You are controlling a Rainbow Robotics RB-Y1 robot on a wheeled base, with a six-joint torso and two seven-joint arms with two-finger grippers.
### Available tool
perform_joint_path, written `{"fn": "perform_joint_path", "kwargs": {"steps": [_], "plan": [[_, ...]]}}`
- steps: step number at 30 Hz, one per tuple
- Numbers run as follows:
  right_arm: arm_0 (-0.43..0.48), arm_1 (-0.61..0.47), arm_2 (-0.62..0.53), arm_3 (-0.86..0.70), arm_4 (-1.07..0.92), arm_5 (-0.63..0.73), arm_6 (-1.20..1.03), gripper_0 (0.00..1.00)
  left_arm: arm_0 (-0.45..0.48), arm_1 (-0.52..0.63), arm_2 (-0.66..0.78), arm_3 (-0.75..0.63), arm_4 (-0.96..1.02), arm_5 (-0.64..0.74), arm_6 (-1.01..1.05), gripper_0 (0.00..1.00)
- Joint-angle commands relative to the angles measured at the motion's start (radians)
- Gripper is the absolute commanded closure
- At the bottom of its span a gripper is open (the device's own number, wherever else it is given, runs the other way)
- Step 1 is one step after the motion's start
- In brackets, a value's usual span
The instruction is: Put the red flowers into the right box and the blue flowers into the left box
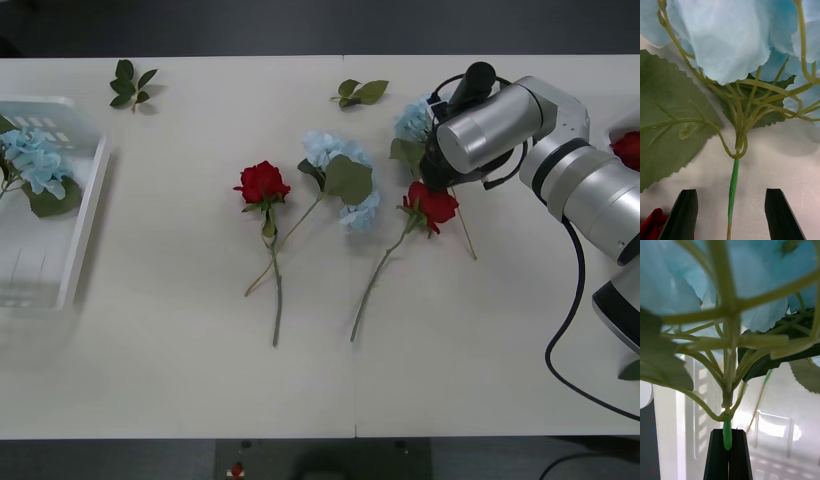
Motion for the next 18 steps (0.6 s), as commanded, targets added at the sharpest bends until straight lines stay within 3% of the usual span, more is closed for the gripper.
{"fn": "perform_joint_path", "kwargs": {"steps": [1,8,15,18], "plan": [[-0.028,0.018,0.002,0.017,0.001,-0.019,-0.012,0.59,-0.03,0.027,-0.061,0.052,0.001,-0.083,-0.036,1.0],[-0.028,0.024,0.002,0.033,0.001,-0.028,-0.012,0.84,-0.03,0.025,-0.141,0.096,0.018,-0.155,-0.031,1.0],[-0.028,0.021,0.002,0.034,-0.001,-0.033,-0.011,1.0,-0.028,-0.002,-0.156,0.118,0.017,-0.165,-0.017,1.0],[-0.028,0.013,0.0,0.034,-0.013,-0.033,-0.008,1.0,-0.028,-0.007,-0.156,0.124,0.015,-0.171,-0.016,1.0]]}}
